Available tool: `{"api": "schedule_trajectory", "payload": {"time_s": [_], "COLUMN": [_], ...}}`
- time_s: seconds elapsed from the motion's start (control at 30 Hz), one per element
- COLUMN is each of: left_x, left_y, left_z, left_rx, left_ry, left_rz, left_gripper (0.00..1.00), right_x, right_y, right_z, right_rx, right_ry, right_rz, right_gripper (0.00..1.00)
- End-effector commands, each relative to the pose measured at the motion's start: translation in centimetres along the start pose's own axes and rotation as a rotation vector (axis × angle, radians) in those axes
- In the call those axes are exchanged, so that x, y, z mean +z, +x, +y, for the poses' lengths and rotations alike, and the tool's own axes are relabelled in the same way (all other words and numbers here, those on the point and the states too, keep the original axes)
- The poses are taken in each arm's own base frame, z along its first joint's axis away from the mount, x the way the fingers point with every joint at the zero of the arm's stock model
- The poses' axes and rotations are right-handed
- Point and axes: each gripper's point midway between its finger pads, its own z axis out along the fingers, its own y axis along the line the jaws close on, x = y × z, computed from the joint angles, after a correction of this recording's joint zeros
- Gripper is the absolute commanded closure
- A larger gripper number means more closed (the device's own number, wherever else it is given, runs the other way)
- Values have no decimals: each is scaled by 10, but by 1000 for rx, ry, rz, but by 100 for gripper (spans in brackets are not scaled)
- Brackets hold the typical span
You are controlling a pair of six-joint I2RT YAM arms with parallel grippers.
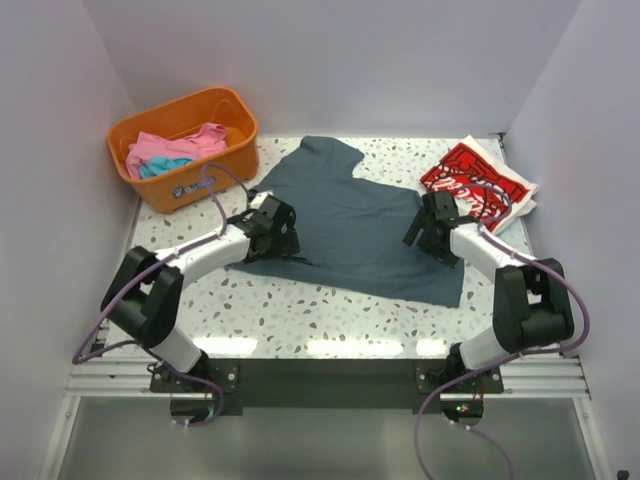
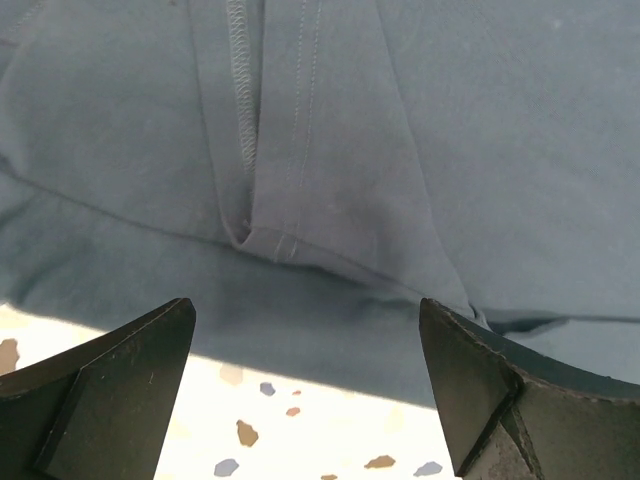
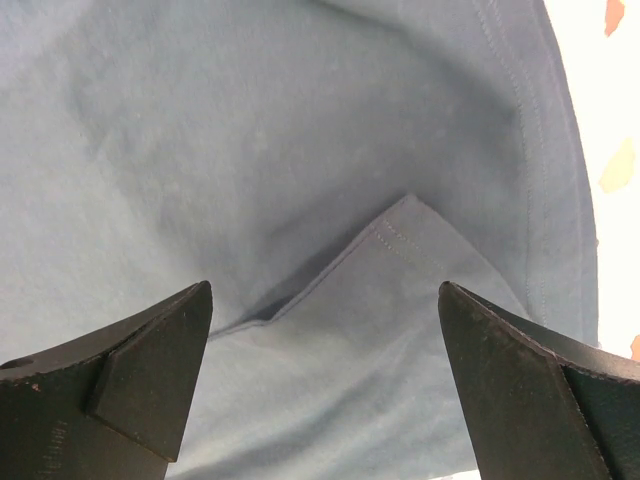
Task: Fold and stack the t-shirts
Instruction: Fold the tshirt
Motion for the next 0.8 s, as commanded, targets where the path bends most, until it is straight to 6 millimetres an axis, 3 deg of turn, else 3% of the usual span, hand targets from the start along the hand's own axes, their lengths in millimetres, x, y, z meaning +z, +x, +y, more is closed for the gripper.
{"api": "schedule_trajectory", "payload": {"time_s": [0.0,0.3,0.4,0.43,0.5,0.63,0.77], "left_x": [6,29,38,40,41,41,41], "left_y": [-25,-40,-44,-45,-48,-54,-62], "left_z": [-19,-14,-13,-13,-14,-18,-30], "left_rx": [-45,-45,-51,-48,-42,-31,3], "left_ry": [26,-72,-77,-73,-78,-71,-18], "left_rz": [-56,-93,-83,-76,-76,-86,-105], "left_gripper": [1,33,53,66,74,100,100], "right_x": [-6,-18,-22,-24,-28,-35,-39], "right_y": [-14,13,16,17,15,10,8], "right_z": [-6,-21,-27,-29,-32,-33,-33], "right_rx": [-9,-36,-39,-42,-44,-39,-35], "right_ry": [46,9,12,15,27,23,16], "right_rz": [-48,-7,-11,-12,-21,-44,-50], "right_gripper": [1,1,1,1,1,1,1]}}
